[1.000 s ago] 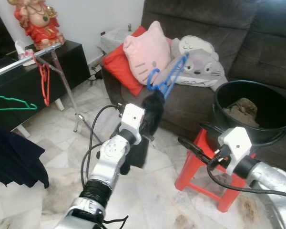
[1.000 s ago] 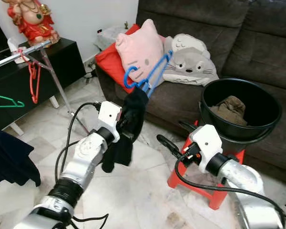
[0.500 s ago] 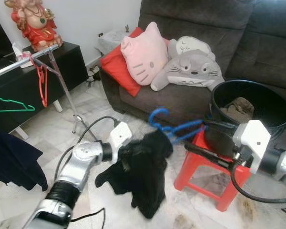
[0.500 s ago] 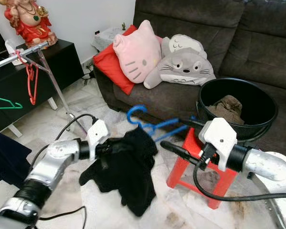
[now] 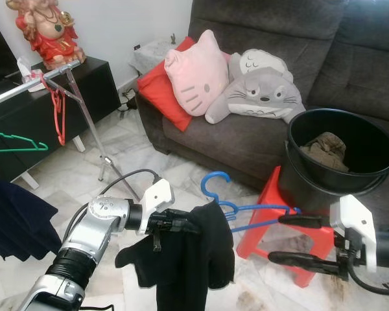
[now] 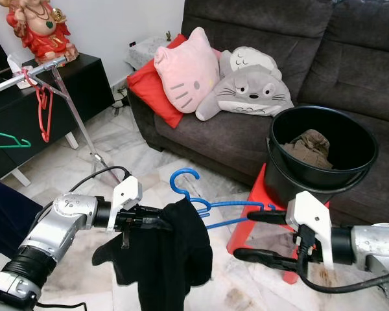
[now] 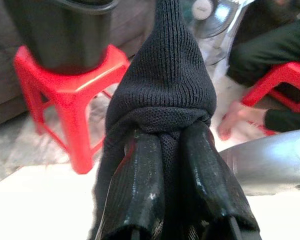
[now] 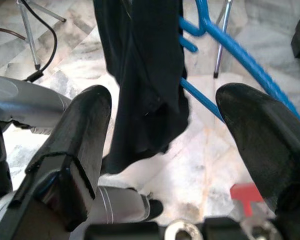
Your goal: Hang hanger
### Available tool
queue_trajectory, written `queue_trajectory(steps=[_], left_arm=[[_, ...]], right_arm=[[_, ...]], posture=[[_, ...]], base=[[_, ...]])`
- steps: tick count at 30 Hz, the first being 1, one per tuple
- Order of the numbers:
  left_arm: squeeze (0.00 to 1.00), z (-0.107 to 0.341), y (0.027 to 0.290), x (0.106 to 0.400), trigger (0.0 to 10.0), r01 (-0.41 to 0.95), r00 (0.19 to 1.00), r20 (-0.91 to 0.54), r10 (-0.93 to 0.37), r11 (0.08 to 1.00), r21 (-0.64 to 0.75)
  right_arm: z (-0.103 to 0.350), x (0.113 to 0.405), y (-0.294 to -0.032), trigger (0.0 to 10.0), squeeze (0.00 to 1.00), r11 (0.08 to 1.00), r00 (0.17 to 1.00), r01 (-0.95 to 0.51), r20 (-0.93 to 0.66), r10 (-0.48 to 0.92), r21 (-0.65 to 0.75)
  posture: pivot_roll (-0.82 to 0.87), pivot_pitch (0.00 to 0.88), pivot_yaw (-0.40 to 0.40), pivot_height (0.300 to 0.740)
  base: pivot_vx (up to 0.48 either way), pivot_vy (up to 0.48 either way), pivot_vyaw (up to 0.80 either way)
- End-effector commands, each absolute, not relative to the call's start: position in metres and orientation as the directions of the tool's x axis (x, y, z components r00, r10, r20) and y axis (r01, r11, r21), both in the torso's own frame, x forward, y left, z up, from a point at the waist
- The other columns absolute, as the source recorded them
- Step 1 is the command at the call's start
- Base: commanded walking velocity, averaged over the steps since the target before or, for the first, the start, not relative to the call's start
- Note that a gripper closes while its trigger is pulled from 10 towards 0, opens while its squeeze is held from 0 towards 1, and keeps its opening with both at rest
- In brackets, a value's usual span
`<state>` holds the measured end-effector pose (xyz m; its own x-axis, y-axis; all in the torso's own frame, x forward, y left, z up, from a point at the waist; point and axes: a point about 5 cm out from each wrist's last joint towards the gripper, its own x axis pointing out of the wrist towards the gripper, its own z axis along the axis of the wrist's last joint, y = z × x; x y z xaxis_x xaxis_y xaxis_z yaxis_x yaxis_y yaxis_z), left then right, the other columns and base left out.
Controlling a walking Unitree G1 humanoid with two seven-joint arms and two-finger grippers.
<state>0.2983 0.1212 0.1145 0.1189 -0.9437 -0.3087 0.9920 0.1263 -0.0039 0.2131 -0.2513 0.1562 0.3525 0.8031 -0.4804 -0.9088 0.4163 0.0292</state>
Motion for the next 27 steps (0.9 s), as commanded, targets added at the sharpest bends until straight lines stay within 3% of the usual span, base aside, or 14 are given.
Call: queue_trajectory(steps=[1,7,13,15,17,21,27], left_arm=[[0.00,0.123,0.119,0.295,10.0,0.998,0.061,-0.305,-0.950,0.062,0.008],[0.00,0.118,0.120,0.285,10.0,0.998,-0.058,-0.359,-0.932,-0.043,-0.051],[0.00,0.116,0.120,0.281,10.0,0.994,-0.102,-0.377,-0.921,-0.080,-0.073],[0.00,0.116,0.119,0.281,10.0,0.993,-0.110,-0.376,-0.920,-0.086,-0.080],[0.00,0.115,0.119,0.281,10.0,0.992,-0.119,-0.380,-0.917,-0.094,-0.083],[0.00,0.115,0.118,0.281,10.0,0.991,-0.125,-0.380,-0.916,-0.099,-0.087],[0.00,0.115,0.113,0.282,10.0,0.992,-0.118,-0.376,-0.919,-0.095,-0.078]], right_arm=[[0.160,0.217,-0.253,10.0,0.00,0.387,0.334,-0.922,-0.494,0.803,0.007],[0.171,0.230,-0.248,10.0,0.00,0.305,0.276,-0.952,-0.498,0.822,-0.023],[0.177,0.238,-0.239,10.0,0.00,0.224,0.196,-0.975,-0.498,0.845,-0.003],[0.173,0.237,-0.238,10.0,0.00,0.193,0.151,-0.981,-0.508,0.848,0.029],[0.166,0.234,-0.235,10.0,0.00,0.118,0.054,-0.989,-0.533,0.844,0.087],[0.161,0.231,-0.235,10.0,0.00,0.057,-0.033,-0.988,-0.555,0.831,0.144],[0.146,0.241,-0.244,10.0,0.00,0.077,-0.006,-0.992,-0.654,0.757,0.098]], posture=[[-0.23,0.041,0.041,0.740],[-0.23,0.043,0.047,0.740],[-0.23,0.045,0.058,0.740],[-0.23,0.041,0.061,0.740],[-0.22,0.036,0.062,0.740],[-0.22,0.032,0.061,0.740],[-0.22,0.021,0.051,0.740]], base=[[0.000,0.000,0.00],[0.000,0.000,0.00],[0.000,0.000,0.00],[0.000,0.000,0.00],[0.000,0.000,0.00],[0.000,0.000,0.00],[0.000,0.000,0.00]])
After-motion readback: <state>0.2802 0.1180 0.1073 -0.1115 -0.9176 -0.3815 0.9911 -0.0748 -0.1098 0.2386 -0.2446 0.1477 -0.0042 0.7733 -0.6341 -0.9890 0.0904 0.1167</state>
